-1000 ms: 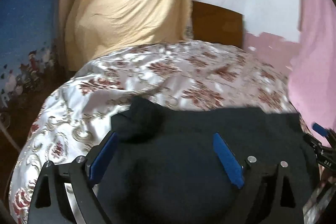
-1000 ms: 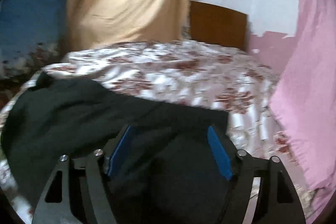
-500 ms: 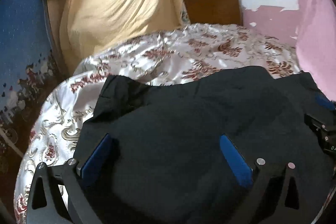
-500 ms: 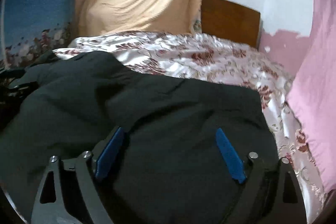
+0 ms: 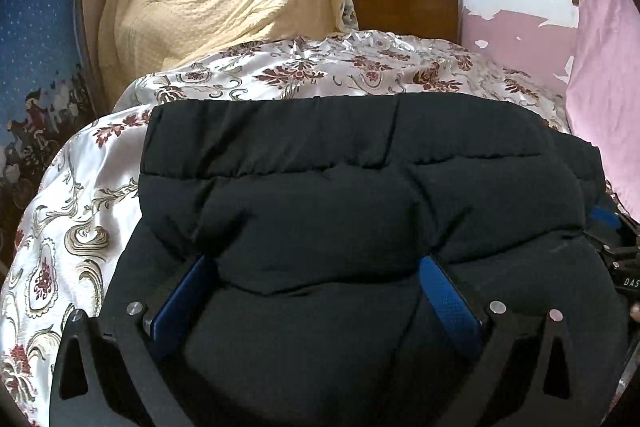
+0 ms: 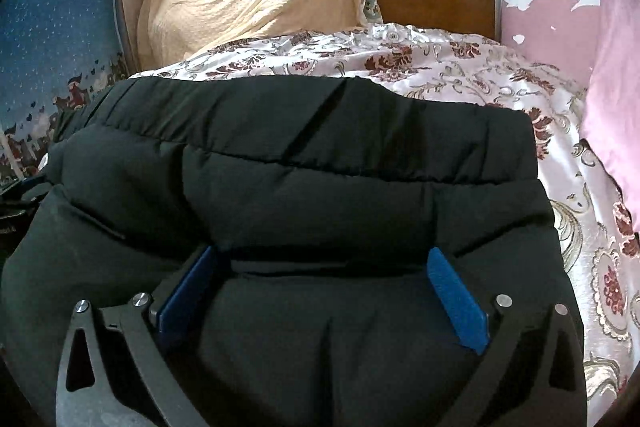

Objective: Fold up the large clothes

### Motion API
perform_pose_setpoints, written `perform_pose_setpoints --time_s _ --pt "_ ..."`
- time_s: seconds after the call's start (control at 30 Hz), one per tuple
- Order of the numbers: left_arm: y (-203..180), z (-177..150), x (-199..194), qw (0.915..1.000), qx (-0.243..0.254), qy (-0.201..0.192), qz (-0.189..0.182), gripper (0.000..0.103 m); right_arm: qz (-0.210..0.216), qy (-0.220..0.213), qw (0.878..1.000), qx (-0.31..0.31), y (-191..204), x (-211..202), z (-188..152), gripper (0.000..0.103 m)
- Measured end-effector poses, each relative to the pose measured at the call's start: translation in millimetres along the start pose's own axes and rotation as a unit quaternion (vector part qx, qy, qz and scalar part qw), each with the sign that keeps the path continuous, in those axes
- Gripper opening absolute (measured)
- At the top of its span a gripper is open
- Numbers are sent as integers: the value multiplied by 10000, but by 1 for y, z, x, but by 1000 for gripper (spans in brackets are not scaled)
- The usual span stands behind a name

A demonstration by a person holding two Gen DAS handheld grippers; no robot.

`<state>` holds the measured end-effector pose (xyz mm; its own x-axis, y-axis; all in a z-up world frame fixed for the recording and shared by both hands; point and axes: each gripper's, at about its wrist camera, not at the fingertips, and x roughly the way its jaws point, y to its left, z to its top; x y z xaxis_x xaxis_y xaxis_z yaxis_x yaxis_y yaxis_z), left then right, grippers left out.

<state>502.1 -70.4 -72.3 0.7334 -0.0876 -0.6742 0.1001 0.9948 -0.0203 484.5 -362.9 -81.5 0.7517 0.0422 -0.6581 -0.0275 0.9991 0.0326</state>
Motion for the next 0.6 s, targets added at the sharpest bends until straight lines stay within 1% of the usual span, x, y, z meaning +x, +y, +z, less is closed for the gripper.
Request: perform_pose_setpoints --time_s 0.17,0.3,0.4,0.53,0.6 --pt "2 2 -2 10000 -23 61 -47 103 -84 -49 10000 -8 2 -6 -2 102" --pt "7 1 -8 9998 -130 110 -123 103 -129 -103 9999 -18 3 -22 -1 102" --pt "15 2 -19 9996 -107 196 -198 103 -140 -148 9998 -75 0 -39 -1 102" --pt "40 -2 -41 9987 -178 142 -465 103 -96 -173 9998 58 -24 -68 -7 102" --pt "58 -7 -51 9980 -199 162 -576 103 -124 -63 9999 85 -43 -80 -14 102"
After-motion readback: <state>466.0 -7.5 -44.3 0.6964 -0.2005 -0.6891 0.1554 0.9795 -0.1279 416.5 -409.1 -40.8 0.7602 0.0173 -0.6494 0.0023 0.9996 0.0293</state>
